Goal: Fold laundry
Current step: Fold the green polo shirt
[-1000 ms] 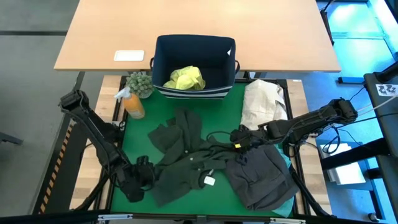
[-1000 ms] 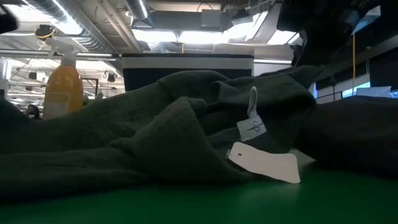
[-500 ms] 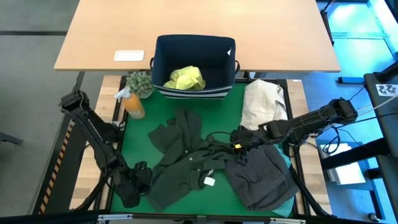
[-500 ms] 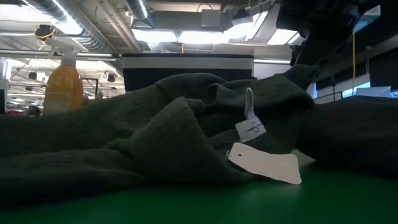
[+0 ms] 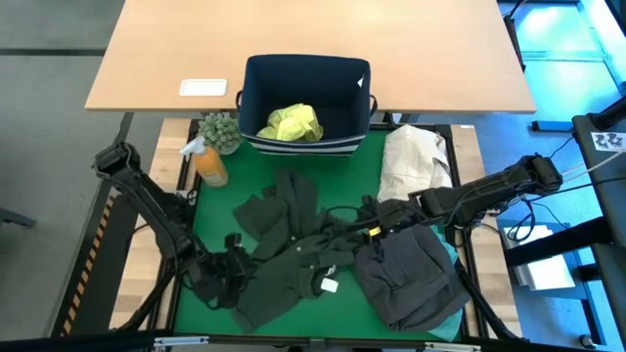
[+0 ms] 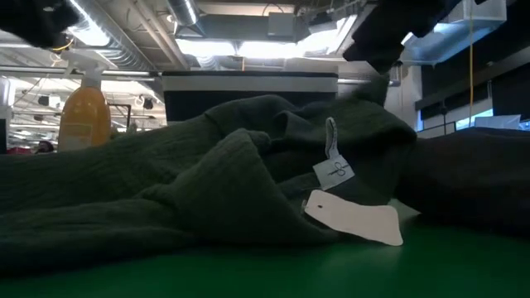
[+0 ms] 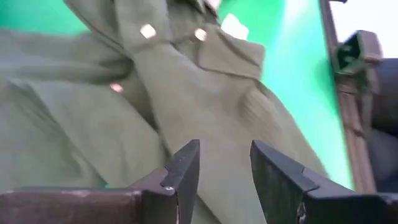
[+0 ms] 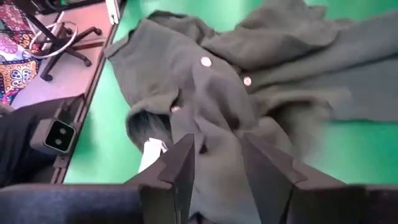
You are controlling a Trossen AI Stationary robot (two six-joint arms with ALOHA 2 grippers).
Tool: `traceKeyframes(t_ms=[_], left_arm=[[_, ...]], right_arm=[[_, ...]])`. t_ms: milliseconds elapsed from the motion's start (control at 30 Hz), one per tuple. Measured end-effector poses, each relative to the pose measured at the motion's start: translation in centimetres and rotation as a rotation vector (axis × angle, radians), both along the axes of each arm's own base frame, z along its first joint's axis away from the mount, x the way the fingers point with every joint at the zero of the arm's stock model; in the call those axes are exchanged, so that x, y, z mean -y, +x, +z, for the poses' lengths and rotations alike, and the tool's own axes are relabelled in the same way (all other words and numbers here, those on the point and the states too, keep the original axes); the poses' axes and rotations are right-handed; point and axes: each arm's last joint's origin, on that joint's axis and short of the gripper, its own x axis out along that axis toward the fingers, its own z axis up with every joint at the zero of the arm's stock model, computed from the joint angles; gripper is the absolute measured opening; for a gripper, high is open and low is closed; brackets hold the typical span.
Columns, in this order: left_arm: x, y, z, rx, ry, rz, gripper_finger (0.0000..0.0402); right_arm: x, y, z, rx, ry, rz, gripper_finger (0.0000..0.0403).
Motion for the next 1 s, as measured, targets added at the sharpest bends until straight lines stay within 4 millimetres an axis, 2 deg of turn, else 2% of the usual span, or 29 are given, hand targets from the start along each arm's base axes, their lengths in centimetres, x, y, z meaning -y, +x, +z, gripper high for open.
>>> traceKeyframes(t_ms=[200, 300, 400, 500, 700, 867, 933, 1000], left_arm=[[-2.0, 1.6, 0.1, 0.029, 0.111, 0.058, 0.0137], [-2.8, 2.5, -0.3, 0.014, 0.163, 0.073, 0.0137], [-3.8, 3.5, -1.0, -0.018, 0.218, 0.083, 0.0137], [-4.8, 4.7, -2.1, -0.067, 0.261, 0.103, 0.0137], [-6.9, 7.4, -4.3, -0.133, 0.295, 0.127, 0.0137], [-8.4, 9.1, -5.5, -0.152, 0.279, 0.131, 0.0137], [-9.0, 9.5, -6.3, -0.185, 0.264, 0.136, 0.0137], [-9.4, 9.7, -7.0, -0.228, 0.250, 0.146, 0.0137]], right_arm=[[0.0, -0.3, 0.5, -0.076, -0.010, 0.012, 0.0134], [0.1, -0.2, 0.6, -0.061, -0.032, -0.012, 0.0134], [0.1, 0.6, 0.7, 0.012, -0.084, -0.040, 0.0134], [0.3, 2.3, -0.2, 0.058, -0.114, -0.021, 0.0133], [2.0, 6.2, -4.5, 0.045, -0.096, -0.027, 0.0105], [4.2, 8.5, -7.5, -0.024, -0.099, -0.087, 0.0046], [4.7, 9.4, -8.3, -0.049, -0.077, -0.073, 0.0017], [5.0, 10.1, -9.2, -0.074, -0.049, -0.047, 0.0006]])
